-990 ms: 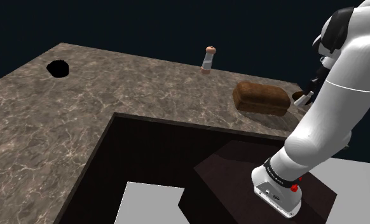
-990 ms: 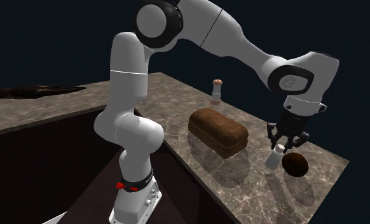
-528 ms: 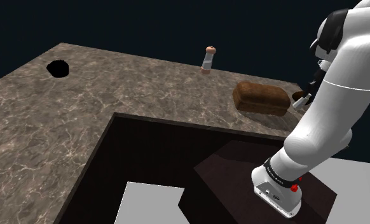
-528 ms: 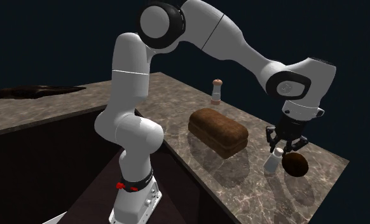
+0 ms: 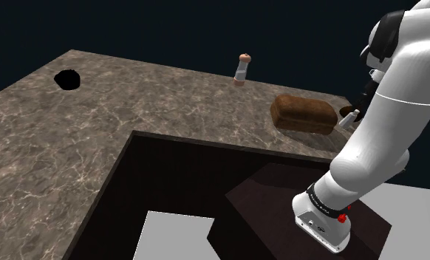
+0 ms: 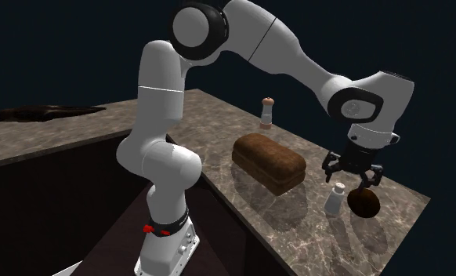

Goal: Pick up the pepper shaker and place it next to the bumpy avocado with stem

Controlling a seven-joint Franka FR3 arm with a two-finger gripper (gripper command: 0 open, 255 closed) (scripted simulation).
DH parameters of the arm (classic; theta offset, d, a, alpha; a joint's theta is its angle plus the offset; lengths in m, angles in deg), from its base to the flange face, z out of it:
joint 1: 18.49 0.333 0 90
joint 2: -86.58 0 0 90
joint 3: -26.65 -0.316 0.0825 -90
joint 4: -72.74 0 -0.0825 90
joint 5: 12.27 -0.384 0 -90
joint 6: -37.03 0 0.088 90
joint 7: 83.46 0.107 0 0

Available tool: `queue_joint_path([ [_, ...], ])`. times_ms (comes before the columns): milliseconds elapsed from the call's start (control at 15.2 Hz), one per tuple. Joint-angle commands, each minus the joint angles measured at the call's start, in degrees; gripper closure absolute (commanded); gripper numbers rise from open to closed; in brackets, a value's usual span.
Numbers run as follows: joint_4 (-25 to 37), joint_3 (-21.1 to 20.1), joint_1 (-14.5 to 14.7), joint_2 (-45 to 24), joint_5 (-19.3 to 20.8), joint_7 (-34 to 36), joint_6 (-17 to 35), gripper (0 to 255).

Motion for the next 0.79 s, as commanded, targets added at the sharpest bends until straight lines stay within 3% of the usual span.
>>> queue_joint_path([
  [0,0.00,0.00,0.00,0.00,0.00,0.00,0.00,0],
  [264,4.63,2.89,2.45,3.57,4.15,2.81,-6.14,0],
  [726,4.63,2.92,2.48,3.55,4.14,2.80,-6.15,0],
])
